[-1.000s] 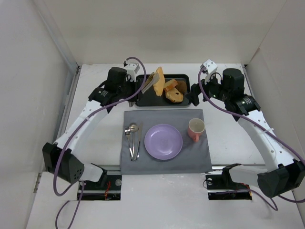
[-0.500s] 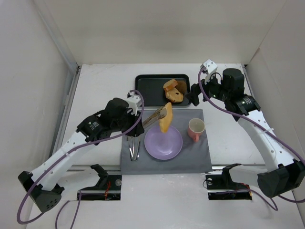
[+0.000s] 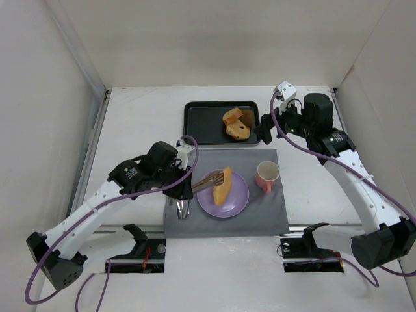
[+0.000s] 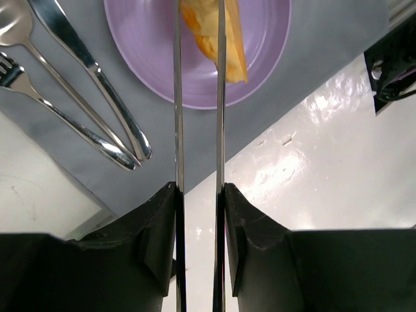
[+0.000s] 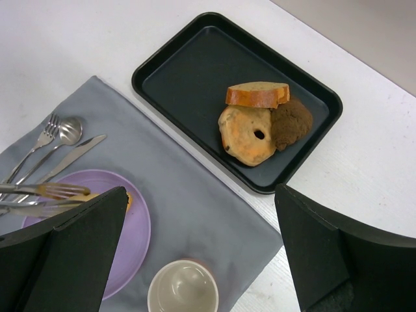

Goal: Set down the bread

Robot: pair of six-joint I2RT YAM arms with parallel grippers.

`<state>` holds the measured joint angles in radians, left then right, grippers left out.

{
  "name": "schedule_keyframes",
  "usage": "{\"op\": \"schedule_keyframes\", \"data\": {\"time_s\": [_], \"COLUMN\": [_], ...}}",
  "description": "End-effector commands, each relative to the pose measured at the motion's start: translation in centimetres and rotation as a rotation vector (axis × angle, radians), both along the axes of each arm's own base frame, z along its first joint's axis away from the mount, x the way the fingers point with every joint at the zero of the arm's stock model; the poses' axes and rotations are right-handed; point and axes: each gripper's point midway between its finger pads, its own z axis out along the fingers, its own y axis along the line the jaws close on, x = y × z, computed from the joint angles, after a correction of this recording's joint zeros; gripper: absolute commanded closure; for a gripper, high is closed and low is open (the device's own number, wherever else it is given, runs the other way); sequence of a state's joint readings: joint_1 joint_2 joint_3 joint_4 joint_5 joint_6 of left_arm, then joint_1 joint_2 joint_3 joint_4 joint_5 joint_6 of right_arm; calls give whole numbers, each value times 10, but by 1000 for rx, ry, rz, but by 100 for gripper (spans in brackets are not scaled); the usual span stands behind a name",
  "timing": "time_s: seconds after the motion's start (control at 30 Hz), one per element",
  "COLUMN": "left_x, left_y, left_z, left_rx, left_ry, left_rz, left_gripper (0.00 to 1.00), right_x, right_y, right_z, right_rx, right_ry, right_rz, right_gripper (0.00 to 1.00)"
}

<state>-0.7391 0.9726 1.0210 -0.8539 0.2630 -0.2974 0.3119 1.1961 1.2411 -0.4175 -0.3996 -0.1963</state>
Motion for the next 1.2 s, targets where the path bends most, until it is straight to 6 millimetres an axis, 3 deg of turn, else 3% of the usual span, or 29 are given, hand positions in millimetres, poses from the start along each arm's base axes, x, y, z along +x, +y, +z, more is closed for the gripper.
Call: {"op": "schedule_keyframes", "data": {"time_s": [0.0, 0.17, 0.33, 0.6, 1.17], "left_x": [-11, -20, -21, -17, -8], "left_y": [-4, -7, -5, -4, 2], "left_z": [7, 2, -5, -13, 2], "left_rx": [-34, -36, 12, 66, 74], "left_ry": [22, 62, 64, 68, 17], "left_rz": [-52, -91, -85, -79, -18], "left_gripper": [93, 91, 75, 65, 61], "right_x": [5, 5, 5, 5, 5], "right_y": [-1, -1, -1, -1, -1], "right_z": [17, 17, 17, 17, 17], "right_rx": [6, 6, 6, 6, 6], "right_ry": [-67, -67, -67, -67, -67], "right_rz": [-7, -7, -7, -7, -7], "right_gripper": [0, 0, 0, 0, 0]}}
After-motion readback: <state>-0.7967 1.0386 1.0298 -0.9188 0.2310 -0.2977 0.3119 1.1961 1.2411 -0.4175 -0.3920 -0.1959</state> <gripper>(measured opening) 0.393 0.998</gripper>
